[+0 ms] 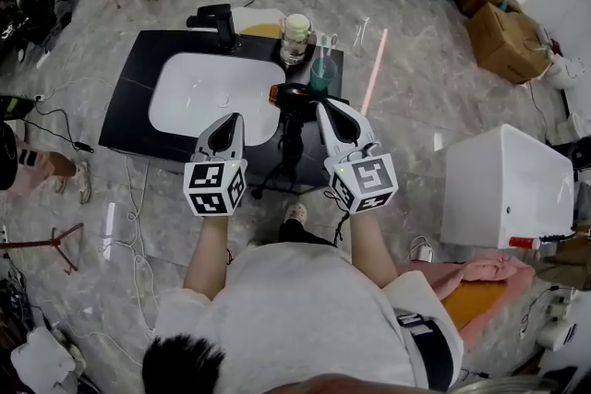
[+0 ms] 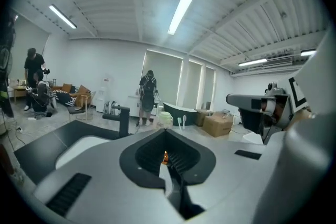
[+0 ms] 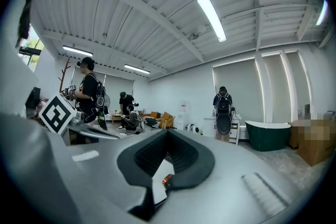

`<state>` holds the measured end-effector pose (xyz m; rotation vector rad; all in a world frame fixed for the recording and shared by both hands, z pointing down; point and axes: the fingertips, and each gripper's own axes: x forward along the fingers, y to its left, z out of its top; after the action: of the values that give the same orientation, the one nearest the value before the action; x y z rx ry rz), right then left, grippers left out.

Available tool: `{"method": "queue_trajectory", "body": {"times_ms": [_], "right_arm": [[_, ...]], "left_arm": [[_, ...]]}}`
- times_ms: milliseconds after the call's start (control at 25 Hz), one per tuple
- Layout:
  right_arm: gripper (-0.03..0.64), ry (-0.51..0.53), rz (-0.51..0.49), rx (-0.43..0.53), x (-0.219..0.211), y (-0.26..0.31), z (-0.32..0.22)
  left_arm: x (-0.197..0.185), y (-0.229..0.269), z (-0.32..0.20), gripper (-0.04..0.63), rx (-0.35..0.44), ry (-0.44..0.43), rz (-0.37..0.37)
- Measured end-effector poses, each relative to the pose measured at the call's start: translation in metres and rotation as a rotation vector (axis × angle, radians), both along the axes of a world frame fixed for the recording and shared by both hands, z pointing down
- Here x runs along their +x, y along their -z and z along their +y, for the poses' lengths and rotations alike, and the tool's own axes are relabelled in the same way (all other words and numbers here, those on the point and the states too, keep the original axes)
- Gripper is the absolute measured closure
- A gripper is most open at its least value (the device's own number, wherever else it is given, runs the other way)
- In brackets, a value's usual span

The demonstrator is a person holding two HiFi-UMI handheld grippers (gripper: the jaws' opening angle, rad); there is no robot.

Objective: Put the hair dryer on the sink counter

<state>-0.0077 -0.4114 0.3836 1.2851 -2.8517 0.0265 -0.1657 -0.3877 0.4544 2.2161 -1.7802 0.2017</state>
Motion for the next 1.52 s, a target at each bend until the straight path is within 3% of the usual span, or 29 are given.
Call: {"method": "queue_trajectory", "body": {"times_ms": [560, 960, 1520], "right_arm": [[0.604, 0.057, 0.022, 0.059, -0.043, 0.026, 0.065], [0.604, 0.073, -0.007, 0.108, -0.053, 0.047, 0.108], [0.604, 0.064, -0.05, 0.144, -0.058, 0.059, 0.151]], "left_arm": [[-0.075, 0.096, 0.097, 0.586, 0.24, 0.138, -0.042], [-0.113, 0.119, 0.158, 0.586, 0.318, 0.23, -0.059], [-0.129, 0.136, 0.213, 0.586, 0.37, 0.259, -0.075]]}}
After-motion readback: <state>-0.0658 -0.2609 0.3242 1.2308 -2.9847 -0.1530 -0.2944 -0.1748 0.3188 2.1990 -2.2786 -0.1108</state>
